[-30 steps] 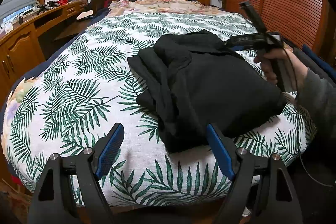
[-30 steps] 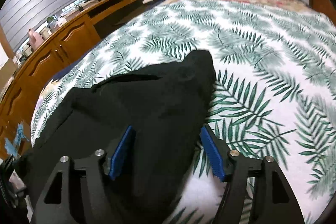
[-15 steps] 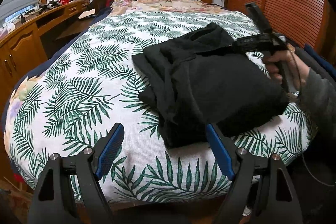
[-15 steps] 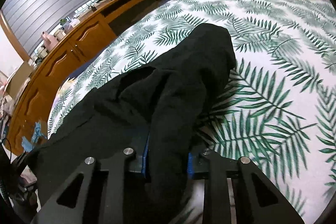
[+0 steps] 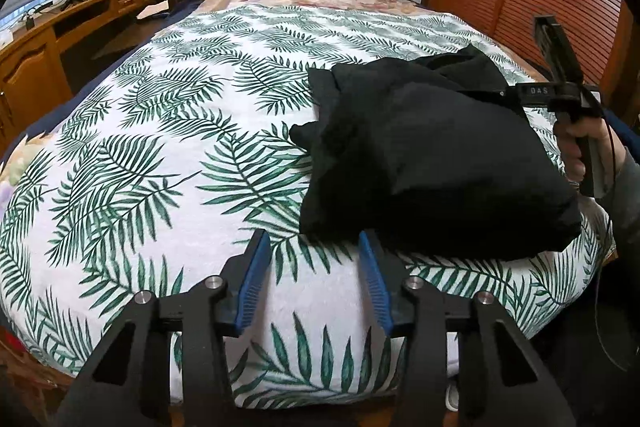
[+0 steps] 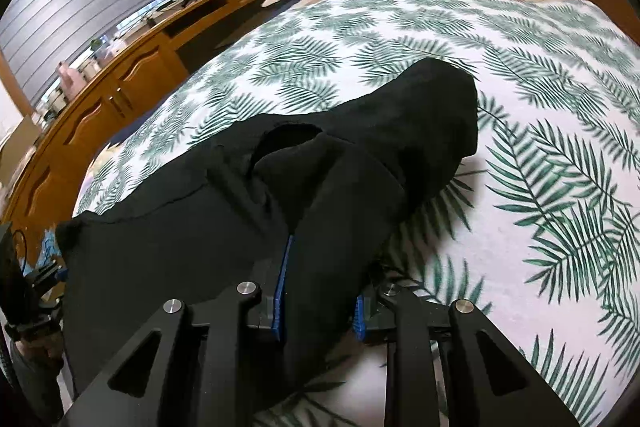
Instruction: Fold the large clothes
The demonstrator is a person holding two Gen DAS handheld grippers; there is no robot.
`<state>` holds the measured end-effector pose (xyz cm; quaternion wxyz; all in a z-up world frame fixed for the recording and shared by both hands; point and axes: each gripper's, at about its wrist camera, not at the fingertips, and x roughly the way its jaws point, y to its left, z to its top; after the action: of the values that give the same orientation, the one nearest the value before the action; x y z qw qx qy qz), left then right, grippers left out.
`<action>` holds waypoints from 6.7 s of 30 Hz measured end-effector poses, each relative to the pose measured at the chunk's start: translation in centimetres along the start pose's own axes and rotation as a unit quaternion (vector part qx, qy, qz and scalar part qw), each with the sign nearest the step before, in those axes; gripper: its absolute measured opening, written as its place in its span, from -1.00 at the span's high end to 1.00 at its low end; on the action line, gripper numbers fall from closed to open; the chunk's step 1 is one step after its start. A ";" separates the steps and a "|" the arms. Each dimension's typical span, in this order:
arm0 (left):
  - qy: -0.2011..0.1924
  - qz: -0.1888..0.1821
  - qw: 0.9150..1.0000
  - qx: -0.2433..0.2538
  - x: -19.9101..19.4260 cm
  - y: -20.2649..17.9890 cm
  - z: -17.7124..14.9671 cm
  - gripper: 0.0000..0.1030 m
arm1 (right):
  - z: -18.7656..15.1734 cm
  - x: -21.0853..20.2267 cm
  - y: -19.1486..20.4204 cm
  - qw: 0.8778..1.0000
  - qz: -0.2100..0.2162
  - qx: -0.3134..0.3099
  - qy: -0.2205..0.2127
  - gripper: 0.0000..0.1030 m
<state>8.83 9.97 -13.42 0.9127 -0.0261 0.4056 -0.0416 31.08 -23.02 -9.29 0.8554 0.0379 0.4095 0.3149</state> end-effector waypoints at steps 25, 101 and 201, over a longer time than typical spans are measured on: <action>0.032 -0.028 0.999 -0.021 2.7 -0.5 1.3 0.08 | 1.0 2.7 -0.7 0.999 -0.004 0.048 0.004 -0.13; -0.136 0.129 0.977 -0.098 -16.1 23.1 -2.3 0.89 | 11.1 19.2 36.9 0.984 0.078 -0.161 0.021 0.57; -0.176 0.006 0.984 0.012 -16.5 -11.8 4.5 -0.99 | -15.4 -11.7 26.6 0.964 -0.107 -0.071 -0.232 -0.48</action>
<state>0.49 -0.15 2.72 0.9703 -0.0197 0.2383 -0.0360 1.01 -11.45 -2.95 0.9562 0.0049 0.1785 0.2320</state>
